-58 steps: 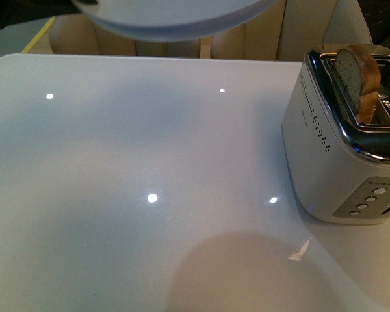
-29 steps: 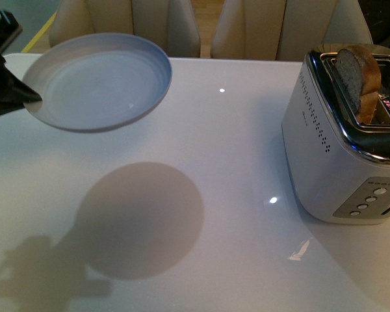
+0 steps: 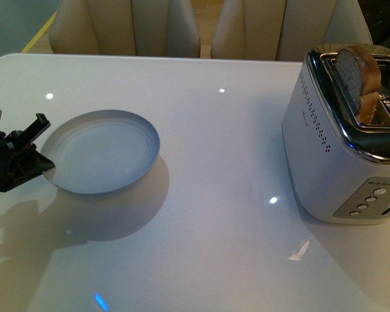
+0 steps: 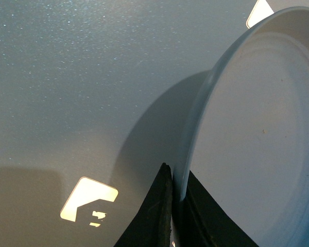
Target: Left arm holds plate, right arm toasts bread
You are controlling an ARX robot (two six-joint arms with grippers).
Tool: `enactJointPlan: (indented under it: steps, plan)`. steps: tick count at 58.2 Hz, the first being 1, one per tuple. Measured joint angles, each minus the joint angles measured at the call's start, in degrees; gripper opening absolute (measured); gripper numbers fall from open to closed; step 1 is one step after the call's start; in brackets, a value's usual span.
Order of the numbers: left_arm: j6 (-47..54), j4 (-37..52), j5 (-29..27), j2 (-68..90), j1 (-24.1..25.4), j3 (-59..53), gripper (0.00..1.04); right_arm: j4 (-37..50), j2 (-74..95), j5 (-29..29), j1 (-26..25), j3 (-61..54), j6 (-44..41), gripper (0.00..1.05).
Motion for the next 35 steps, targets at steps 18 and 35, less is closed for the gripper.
enactJointPlan:
  steps: [18, 35]
  plan:
    - [0.63, 3.58, 0.48, 6.16, 0.31, 3.78, 0.03, 0.00, 0.00, 0.00, 0.00, 0.00, 0.00, 0.96]
    - [0.94, 3.54, 0.09, 9.01, -0.09, 5.55, 0.05, 0.00, 0.00, 0.00, 0.00, 0.00, 0.00, 0.96]
